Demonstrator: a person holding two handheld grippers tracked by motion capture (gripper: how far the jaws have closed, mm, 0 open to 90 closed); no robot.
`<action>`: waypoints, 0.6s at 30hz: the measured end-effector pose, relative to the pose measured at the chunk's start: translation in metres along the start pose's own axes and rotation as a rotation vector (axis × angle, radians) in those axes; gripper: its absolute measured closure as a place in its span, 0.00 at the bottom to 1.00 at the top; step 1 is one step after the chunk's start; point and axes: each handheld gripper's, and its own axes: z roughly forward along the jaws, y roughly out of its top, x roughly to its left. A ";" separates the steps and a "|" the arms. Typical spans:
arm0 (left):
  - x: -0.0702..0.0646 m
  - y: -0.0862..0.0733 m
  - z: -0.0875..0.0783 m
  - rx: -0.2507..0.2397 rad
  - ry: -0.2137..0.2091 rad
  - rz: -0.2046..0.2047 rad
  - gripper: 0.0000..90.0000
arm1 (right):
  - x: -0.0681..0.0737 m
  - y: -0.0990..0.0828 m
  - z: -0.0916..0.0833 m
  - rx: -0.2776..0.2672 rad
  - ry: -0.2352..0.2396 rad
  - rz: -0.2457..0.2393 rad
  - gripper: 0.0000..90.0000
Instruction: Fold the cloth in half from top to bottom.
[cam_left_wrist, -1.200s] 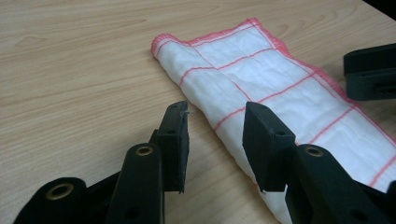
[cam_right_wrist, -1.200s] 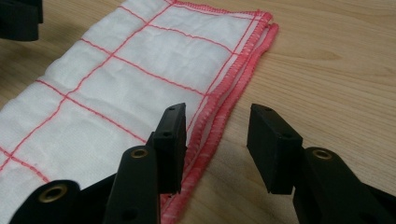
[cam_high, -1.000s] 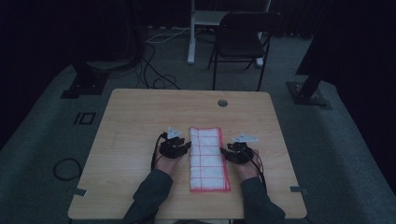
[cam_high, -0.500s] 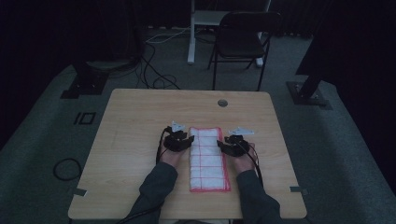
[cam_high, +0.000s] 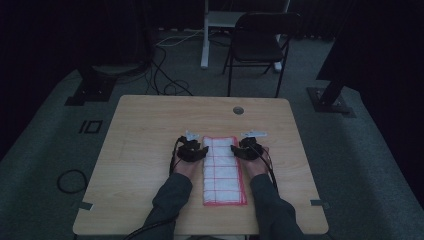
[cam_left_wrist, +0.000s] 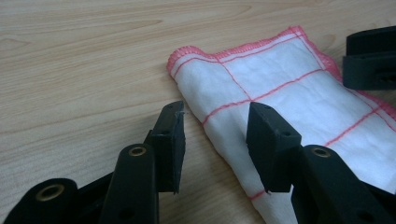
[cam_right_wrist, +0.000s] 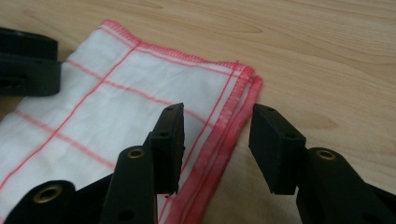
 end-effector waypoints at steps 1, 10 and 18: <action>0.002 0.001 0.000 -0.003 -0.003 -0.011 0.64 | -0.001 0.001 0.002 0.004 0.004 0.012 0.62; 0.006 0.004 0.005 0.018 0.012 -0.027 0.63 | -0.008 0.006 0.014 0.023 -0.005 0.046 0.63; 0.009 0.004 0.007 0.017 -0.020 -0.058 0.62 | 0.000 0.010 0.015 0.061 -0.027 0.002 0.75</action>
